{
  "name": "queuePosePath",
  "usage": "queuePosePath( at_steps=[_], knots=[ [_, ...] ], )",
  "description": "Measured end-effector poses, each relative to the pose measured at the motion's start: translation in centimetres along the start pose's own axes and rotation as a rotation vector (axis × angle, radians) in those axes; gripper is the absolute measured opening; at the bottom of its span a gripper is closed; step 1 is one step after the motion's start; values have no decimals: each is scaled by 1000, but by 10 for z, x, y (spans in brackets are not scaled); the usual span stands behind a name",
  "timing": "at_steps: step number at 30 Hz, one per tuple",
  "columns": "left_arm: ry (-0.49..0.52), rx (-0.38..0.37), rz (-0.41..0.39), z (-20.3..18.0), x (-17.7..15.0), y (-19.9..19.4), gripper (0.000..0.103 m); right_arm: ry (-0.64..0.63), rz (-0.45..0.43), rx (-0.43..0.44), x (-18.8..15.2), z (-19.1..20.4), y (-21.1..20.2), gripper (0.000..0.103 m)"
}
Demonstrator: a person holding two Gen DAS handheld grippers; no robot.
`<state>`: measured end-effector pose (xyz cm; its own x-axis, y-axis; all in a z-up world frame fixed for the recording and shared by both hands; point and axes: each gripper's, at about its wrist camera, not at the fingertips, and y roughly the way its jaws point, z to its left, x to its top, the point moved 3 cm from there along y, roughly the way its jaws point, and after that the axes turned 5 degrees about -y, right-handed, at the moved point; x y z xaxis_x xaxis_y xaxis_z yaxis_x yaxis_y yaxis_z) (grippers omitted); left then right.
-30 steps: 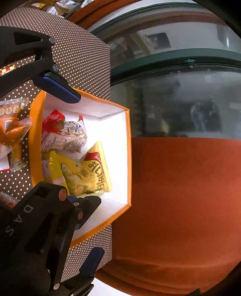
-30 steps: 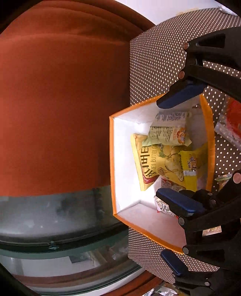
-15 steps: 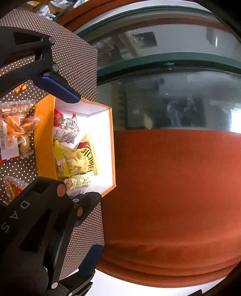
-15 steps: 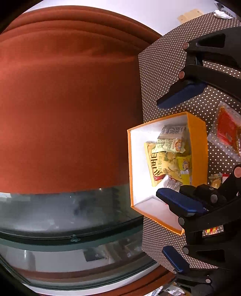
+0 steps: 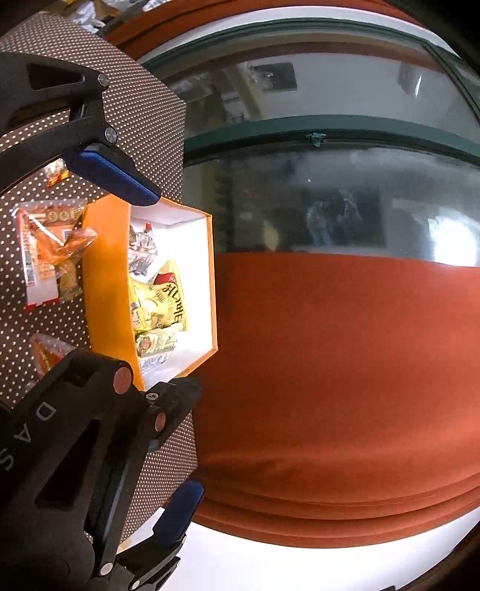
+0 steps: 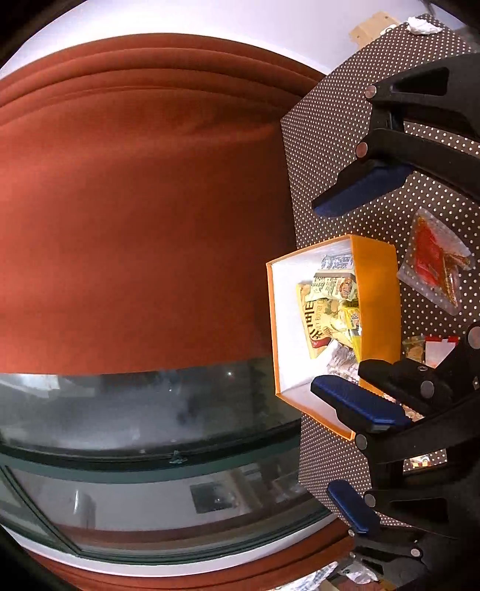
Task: Organize snacks
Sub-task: 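Raise both tools out of the box back toward the table snacks, then grasp the clear red-filled packet with the right tool while the left tool reaches the orange bread packet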
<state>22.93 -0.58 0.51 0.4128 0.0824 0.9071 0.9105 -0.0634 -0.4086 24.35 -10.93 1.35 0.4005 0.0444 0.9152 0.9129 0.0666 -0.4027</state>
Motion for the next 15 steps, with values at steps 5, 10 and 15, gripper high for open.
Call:
queuePosePath(
  at_steps=[5, 10, 15],
  knots=[
    [9, 19, -15, 1, -18, -11, 103, -29, 9, 0, -14, 5, -12, 90],
    [14, 34, 2, 3, -37, -11, 103, -14, 16, 8, -36, 5, -20, 90],
    [38, 77, 11, 2, -58, -6, 103, 16, 32, 28, -58, 1, -15, 90]
  ],
)
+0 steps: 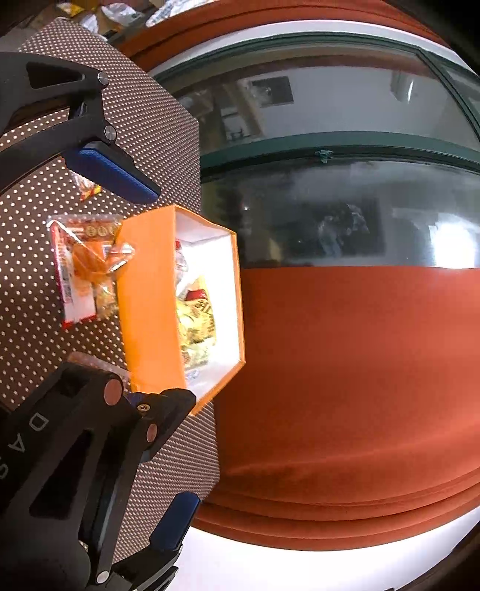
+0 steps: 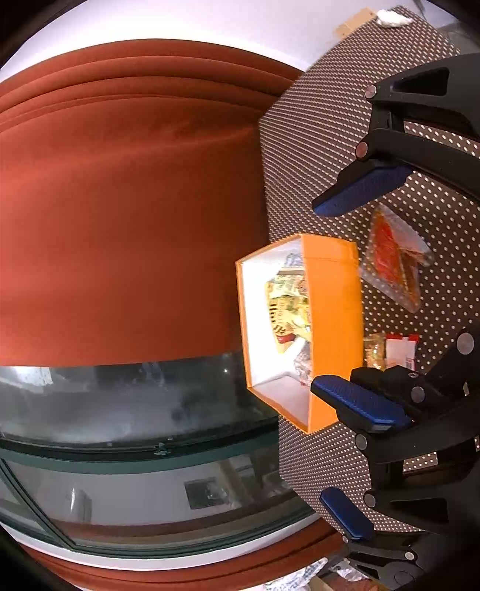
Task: Organize snacks
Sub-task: 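Grasp the clear red-filled packet with the right tool while the left tool reaches the orange bread packet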
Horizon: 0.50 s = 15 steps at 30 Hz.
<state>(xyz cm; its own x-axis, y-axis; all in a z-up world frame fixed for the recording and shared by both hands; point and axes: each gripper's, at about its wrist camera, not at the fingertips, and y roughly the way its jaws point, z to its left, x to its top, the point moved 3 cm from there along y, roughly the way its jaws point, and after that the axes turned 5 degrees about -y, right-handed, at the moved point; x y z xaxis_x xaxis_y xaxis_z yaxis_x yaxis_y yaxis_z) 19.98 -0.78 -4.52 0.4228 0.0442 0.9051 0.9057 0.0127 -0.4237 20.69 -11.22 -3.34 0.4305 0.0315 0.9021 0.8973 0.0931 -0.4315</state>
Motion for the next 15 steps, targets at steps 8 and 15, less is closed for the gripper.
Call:
queuePosePath(
  at_steps=[8, 15],
  knots=[
    [-6, 5, 71, -2, -41, 27, 103, 18, 53, 0, -39, -4, 20, 90],
    [-13, 15, 119, -4, -73, 48, 103, 19, 89, 10, -66, -9, 36, 90]
  ],
)
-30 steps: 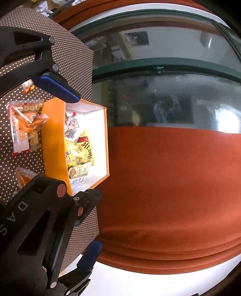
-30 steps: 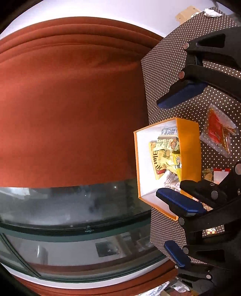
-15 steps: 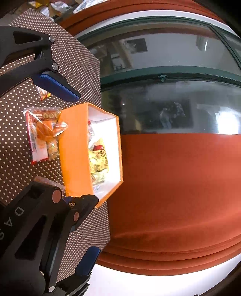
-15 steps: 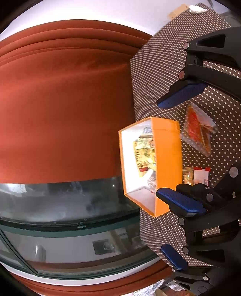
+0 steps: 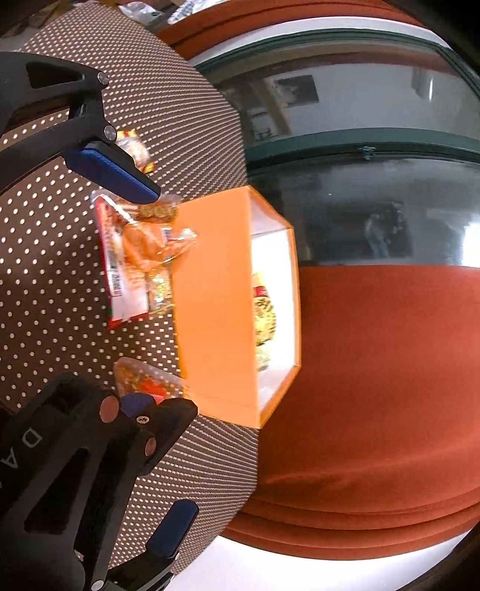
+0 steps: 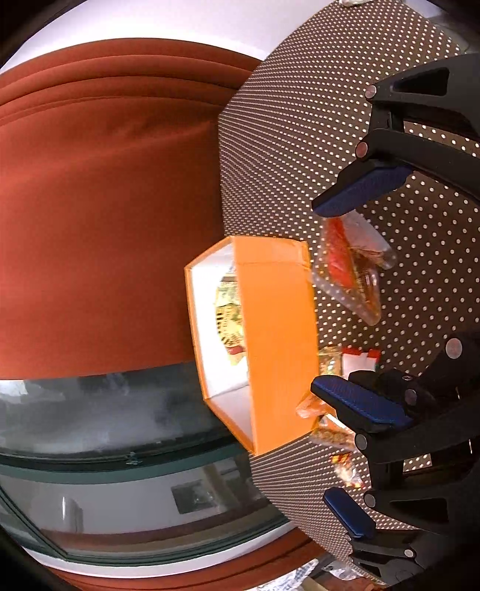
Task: Organize snacks
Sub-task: 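Grasp the clear red-filled packet with the right tool while the left tool reaches the orange bread packet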
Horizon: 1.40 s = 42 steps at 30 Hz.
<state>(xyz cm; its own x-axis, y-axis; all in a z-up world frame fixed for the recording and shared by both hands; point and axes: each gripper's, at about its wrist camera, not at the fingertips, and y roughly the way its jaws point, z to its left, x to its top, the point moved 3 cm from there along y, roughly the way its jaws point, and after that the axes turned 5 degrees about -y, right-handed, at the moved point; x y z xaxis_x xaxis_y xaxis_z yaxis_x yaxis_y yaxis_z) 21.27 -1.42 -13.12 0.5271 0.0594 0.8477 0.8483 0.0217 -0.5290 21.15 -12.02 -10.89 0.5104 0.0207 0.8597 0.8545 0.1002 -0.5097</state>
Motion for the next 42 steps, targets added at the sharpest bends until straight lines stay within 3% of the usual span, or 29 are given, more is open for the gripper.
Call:
queuePosePath(
  at_steps=[14, 21, 31, 42],
  knots=[
    [-24, -2, 201, -6, -44, 69, 103, 9, 168, -23, -41, -15, 64, 90],
    [-8, -31, 298, -16, -44, 93, 103, 25, 232, -33, -47, -23, 88, 90],
    [72, -30, 304, -42, -30, 117, 102, 75, 269, -54, -37, -39, 113, 90],
    [52, -12, 341, -39, -35, 135, 103, 82, 361, -33, -45, -39, 144, 90]
  ],
)
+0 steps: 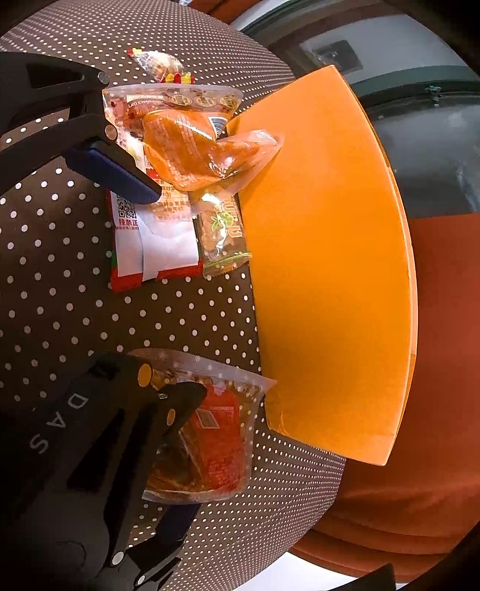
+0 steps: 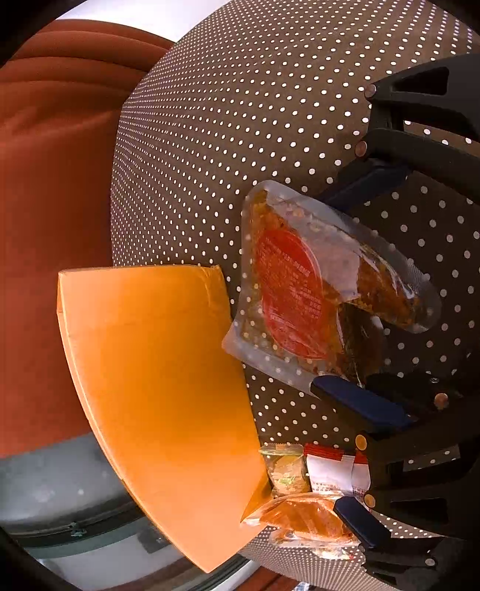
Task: Organize snacks
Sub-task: 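Grasp the clear red-filled packet with the right tool while the left tool reaches the orange bread packet, then lift the red-filled packet with the right tool while the left tool grasps the bread packet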
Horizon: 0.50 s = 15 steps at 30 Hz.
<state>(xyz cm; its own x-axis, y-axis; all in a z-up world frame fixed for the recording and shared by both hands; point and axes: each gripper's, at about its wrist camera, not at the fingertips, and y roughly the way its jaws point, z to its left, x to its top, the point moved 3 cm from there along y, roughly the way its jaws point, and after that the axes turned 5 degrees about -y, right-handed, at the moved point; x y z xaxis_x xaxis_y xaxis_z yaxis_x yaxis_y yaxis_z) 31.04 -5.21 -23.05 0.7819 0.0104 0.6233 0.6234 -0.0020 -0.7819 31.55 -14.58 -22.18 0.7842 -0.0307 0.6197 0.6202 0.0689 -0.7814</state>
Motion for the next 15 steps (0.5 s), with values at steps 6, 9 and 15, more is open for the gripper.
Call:
queuePosePath(
  at_steps=[6, 9, 15],
  knots=[
    [3, -2, -1, 8, -4, -8, 103, -22, -17, 15, -2, 7, -5, 60],
    [4, -6, -13, 14, -10, -17, 103, -6, -26, 40, -6, 6, -11, 56],
    [19, 6, -28, 27, -20, -32, 103, -1, -44, 42, -22, 19, -31, 51]
  ],
)
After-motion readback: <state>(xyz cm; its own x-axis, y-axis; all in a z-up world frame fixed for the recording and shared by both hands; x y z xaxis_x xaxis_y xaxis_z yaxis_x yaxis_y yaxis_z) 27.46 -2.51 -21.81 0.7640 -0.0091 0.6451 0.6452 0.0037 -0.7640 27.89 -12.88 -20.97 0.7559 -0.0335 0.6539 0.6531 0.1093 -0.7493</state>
